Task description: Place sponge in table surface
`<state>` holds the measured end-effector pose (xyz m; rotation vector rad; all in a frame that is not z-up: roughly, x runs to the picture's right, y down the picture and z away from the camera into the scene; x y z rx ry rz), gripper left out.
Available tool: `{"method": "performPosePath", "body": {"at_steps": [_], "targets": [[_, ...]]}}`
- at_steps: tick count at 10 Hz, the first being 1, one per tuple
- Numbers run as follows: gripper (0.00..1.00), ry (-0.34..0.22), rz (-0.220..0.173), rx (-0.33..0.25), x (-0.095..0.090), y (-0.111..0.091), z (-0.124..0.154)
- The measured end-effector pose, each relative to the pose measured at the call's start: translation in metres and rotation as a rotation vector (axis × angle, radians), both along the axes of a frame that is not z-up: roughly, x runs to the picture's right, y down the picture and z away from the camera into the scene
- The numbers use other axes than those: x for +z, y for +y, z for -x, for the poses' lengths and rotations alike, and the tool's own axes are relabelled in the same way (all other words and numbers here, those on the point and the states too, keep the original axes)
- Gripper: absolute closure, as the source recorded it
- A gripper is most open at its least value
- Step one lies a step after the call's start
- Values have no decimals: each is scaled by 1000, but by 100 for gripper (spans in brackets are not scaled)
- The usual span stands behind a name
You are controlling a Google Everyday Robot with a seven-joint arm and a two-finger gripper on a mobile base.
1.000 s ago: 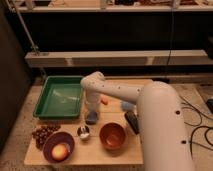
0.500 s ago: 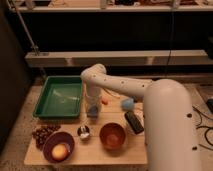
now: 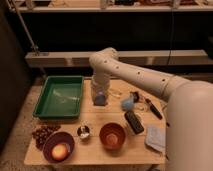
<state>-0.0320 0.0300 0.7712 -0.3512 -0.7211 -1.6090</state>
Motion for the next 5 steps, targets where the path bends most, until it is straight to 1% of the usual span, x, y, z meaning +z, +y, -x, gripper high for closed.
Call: {"method": "performPosePath", "body": {"at_steps": [1,2,3,4,5], "targets": [[100,-6,-5,4,-9,-9,-5],[100,-20,-3,4,-15,-14,-2],[100,-28,3,1,-16,-15,0],[100,-28,18,-5,-14,-11,-2],[100,-39,35,-17,-7,-2,4]]}}
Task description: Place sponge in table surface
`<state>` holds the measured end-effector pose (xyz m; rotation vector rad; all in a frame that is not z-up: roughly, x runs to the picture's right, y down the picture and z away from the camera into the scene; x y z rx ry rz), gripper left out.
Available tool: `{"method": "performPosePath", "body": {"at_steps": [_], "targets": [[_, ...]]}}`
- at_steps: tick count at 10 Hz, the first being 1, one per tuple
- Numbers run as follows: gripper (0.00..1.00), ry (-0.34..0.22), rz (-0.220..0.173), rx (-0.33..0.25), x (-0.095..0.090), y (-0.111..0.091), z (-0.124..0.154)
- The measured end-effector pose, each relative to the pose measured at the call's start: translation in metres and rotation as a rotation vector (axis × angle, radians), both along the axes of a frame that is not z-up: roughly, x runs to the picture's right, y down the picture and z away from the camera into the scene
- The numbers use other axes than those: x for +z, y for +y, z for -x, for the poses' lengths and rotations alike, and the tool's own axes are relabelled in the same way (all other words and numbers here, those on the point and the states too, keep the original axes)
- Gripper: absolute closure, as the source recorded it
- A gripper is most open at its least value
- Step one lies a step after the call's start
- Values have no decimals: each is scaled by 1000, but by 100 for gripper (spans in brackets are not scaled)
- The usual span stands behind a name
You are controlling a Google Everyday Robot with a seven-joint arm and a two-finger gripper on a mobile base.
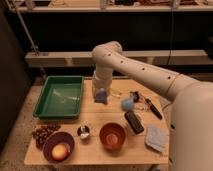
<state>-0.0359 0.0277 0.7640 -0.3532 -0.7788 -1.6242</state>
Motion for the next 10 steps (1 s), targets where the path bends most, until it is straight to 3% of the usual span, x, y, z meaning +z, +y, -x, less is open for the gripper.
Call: {"method": "performPosePath", "body": {"at_steps": [2,7,8,10], "targets": [[100,-14,30,-19,18,23,8],[100,-77,89,-79,94,123,27],[99,-80,89,-80,95,125,29],[82,-78,89,-78,95,125,27]]}}
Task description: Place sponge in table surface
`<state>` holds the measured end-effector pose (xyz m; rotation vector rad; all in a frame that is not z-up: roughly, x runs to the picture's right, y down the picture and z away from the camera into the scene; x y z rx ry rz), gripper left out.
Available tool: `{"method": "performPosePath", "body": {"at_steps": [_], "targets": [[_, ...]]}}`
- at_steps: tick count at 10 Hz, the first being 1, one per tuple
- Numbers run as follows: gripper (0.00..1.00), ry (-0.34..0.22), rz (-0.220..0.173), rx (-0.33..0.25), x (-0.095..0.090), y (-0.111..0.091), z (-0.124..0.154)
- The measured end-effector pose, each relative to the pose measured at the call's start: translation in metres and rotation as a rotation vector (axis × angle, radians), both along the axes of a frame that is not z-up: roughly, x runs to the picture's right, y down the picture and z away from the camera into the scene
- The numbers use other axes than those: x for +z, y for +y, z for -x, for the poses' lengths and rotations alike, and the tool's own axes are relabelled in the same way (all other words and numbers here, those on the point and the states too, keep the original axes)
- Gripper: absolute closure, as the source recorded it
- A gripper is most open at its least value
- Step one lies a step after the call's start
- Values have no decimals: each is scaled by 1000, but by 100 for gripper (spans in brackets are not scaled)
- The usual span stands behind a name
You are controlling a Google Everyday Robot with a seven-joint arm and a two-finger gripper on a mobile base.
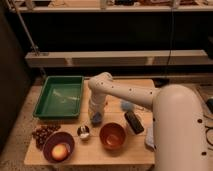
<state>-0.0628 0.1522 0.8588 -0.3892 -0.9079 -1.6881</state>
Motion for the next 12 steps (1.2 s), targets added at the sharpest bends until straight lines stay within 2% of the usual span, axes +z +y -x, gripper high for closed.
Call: {"method": "performPosePath", "body": {"at_steps": [6,7,12], "targets": [[24,-2,0,-2,0,0,2],[20,-2,0,-2,0,0,1],[20,-1,0,-1,0,0,1]]}}
